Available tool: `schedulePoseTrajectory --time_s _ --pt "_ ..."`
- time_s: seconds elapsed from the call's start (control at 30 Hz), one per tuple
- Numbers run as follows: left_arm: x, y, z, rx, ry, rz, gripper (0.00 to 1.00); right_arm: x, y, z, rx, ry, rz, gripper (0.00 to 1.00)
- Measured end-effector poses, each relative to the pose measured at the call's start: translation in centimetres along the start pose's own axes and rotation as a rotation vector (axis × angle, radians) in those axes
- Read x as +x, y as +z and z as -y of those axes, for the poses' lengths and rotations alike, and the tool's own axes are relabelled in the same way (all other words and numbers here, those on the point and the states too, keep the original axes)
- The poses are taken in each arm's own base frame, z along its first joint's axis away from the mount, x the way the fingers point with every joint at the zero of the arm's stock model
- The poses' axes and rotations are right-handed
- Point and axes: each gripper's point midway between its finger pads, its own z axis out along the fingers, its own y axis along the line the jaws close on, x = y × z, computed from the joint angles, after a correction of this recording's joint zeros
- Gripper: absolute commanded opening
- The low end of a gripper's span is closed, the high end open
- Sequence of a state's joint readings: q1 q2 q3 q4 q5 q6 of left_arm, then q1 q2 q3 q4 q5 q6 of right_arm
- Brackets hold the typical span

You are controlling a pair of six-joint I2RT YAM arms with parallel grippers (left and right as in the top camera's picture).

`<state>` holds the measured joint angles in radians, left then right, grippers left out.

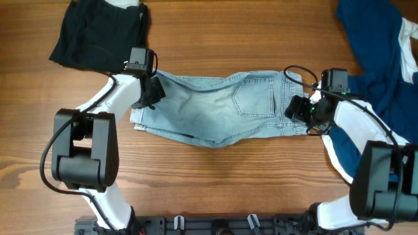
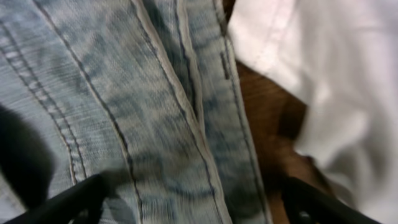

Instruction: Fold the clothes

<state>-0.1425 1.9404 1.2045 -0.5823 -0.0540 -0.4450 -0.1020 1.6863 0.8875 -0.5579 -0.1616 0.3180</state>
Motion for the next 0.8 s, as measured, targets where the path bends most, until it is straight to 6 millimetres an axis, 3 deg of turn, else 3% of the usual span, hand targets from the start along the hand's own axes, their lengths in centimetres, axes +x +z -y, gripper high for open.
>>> schedulePoseTrajectory --time_s 0.07,0.17,0.33,0.63,0.8 --pt "0.0 0.0 0.0 0.001 0.001 0.000 0.17 -0.4 0.2 -0.4 -0.024 0.004 0.014 0.79" --pt "0.0 0.0 0.1 0.001 0.001 0.001 0.18 -1.2 0.4 -1.1 -0.070 0.031 0.032 0.60" --pt "0.0 0.0 0.1 0.003 0.001 -0.001 0.17 -1.8 1.1 -1.7 -0.111 0.101 0.027 0.08" --pt "0.1 0.0 0.0 0.015 -0.010 -0.018 0.09 -2.4 1.0 -1.8 -0.147 0.168 0.027 0.04" --pt "0.2 0.0 -0.1 0.030 -0.027 -0.034 0.04 -2.8 0.0 -0.9 -0.149 0.158 -0.001 0.04"
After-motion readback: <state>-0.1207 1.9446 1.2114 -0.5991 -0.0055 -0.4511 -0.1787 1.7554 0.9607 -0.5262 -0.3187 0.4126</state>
